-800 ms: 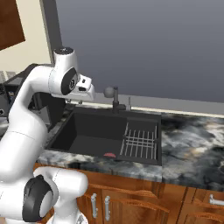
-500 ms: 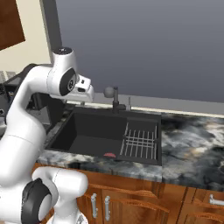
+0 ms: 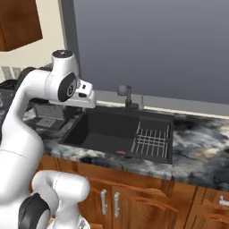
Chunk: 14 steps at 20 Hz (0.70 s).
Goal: Navigate to the stand mixer.
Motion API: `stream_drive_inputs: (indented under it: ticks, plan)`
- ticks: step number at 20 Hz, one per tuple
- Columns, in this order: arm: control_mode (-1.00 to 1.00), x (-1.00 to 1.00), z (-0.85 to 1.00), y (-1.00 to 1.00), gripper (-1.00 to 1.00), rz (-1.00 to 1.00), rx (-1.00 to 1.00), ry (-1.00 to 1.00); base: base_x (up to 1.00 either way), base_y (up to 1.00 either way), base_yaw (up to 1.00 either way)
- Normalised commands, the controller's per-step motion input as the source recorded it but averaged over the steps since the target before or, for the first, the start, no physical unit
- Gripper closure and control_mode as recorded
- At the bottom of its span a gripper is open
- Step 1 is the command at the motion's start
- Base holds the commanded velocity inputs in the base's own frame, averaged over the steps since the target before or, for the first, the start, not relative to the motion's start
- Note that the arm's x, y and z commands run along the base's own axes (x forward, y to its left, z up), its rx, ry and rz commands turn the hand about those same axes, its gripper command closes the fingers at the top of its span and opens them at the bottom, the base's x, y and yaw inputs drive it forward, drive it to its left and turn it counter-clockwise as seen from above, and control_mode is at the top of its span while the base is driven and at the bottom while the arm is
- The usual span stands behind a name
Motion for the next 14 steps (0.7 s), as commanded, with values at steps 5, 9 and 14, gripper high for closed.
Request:
stream_drive_inputs:
  ticks: [5, 9, 14]
  plan:
    - [1.0, 0.0, 0.0, 0.0, -1.0, 0.0, 0.0, 0.0, -0.36, 0.22, 0.65]
    - [1.0, 0.0, 0.0, 0.0, -1.0, 0.0, 0.0, 0.0, -0.09, 0.14, 0.98]
    - [1.0, 0.0, 0.0, 0.0, -1.0, 0.0, 0.0, 0.0, -0.04, 0.0, 1.0]
